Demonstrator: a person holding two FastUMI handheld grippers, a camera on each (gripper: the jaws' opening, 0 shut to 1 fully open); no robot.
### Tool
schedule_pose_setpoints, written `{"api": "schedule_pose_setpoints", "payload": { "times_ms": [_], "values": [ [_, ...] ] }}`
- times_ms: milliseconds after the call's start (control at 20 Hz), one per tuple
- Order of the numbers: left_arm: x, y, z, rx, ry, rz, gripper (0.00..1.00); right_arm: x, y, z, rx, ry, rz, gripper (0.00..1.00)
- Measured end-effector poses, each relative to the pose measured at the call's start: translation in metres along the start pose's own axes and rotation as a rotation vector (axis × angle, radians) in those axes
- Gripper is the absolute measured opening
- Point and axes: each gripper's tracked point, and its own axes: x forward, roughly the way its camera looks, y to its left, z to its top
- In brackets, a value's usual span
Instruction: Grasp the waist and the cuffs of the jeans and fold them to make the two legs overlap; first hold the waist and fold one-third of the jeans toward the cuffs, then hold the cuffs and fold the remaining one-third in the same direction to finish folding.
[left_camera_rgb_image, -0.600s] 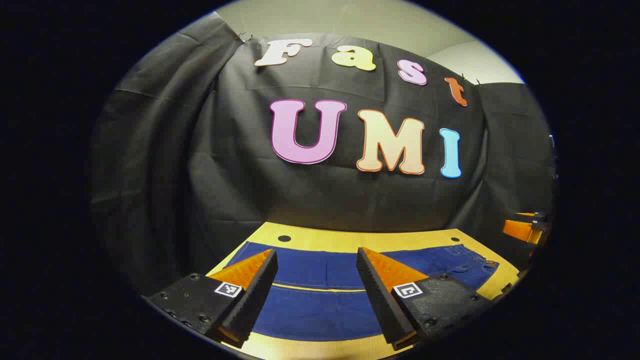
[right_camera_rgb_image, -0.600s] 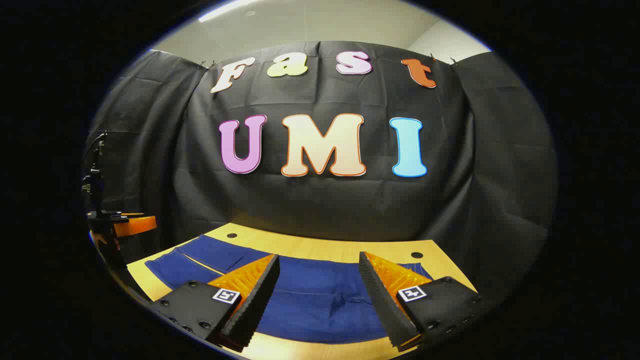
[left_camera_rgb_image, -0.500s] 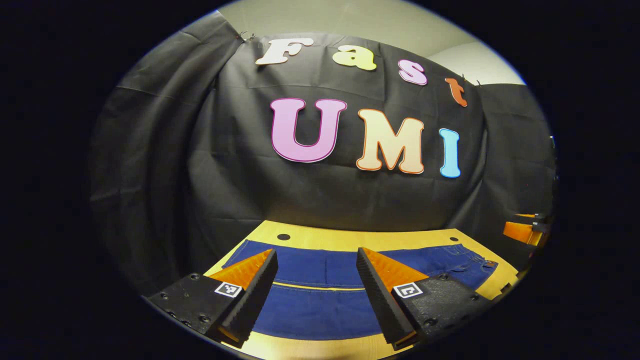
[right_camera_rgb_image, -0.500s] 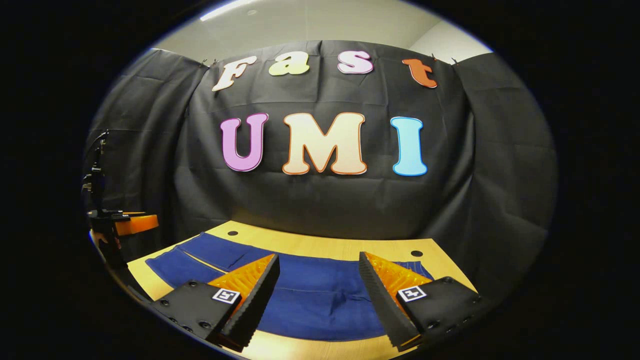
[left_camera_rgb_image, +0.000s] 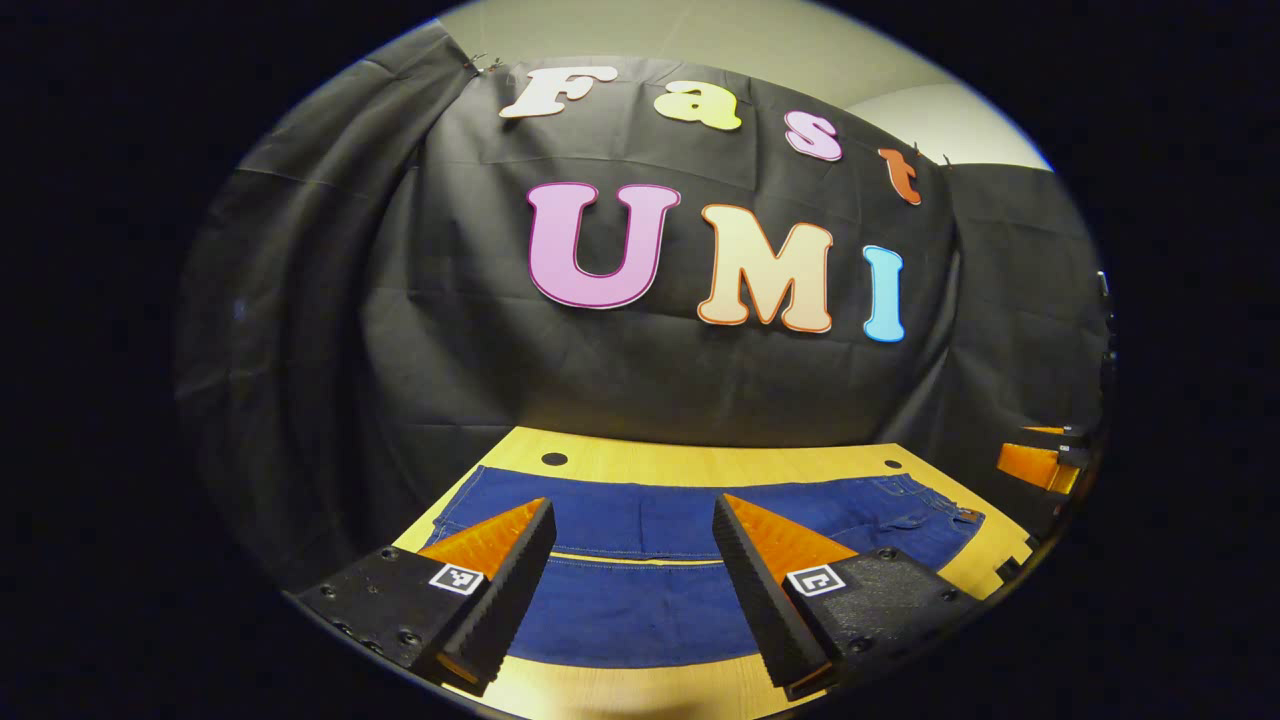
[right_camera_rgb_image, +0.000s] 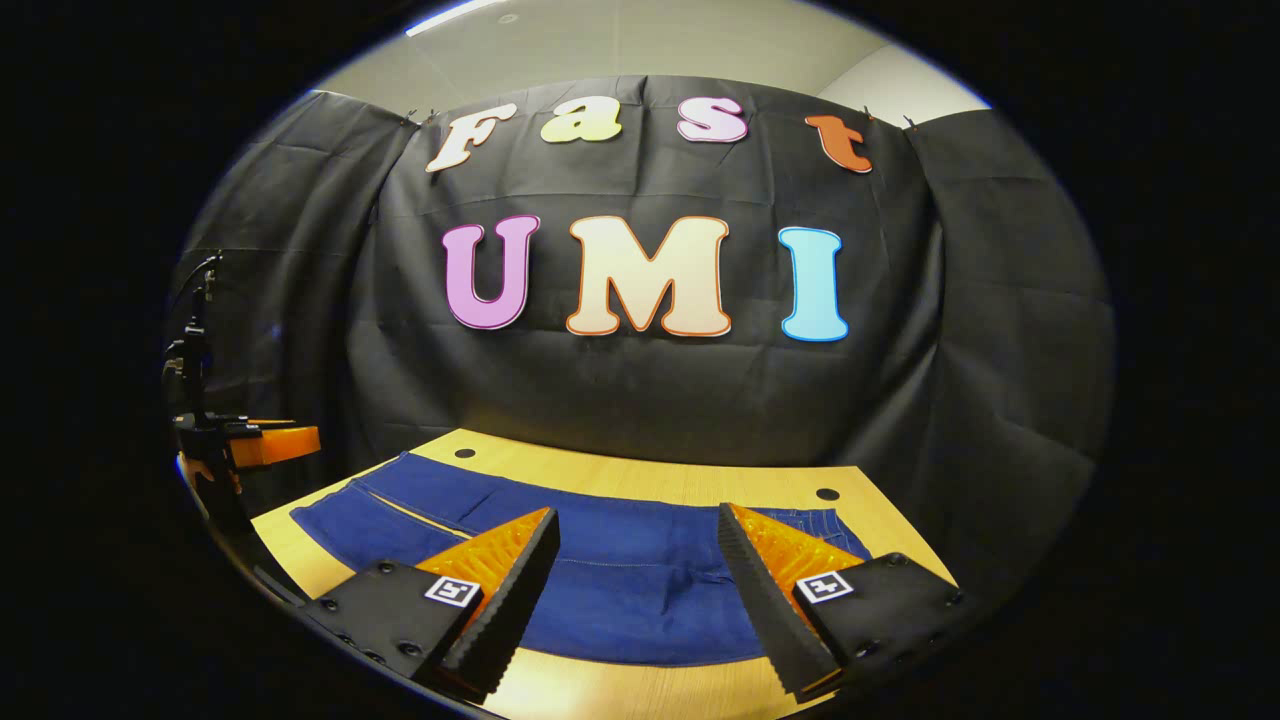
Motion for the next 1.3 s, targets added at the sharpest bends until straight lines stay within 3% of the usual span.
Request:
{"api": "schedule_pose_setpoints", "payload": {
  "times_ms": [450, 950, 1300],
  "values": [
    [0.010, 0.012, -0.036, 0.015, 0.091, -0.091, 0.94, 0.008, 0.006, -0.011, 0.029, 0.043, 0.017, 0.99],
    [-0.002, 0.066, -0.125, 0.139, 0.421, -0.313, 0.94, -0.013, 0.008, -0.052, -0.026, 0.164, 0.017, 0.99],
    [-0.024, 0.106, -0.194, 0.419, 0.733, -0.477, 0.94, -0.021, 0.002, -0.072, 0.023, 0.224, 0.006, 0.99]
  ]
}}
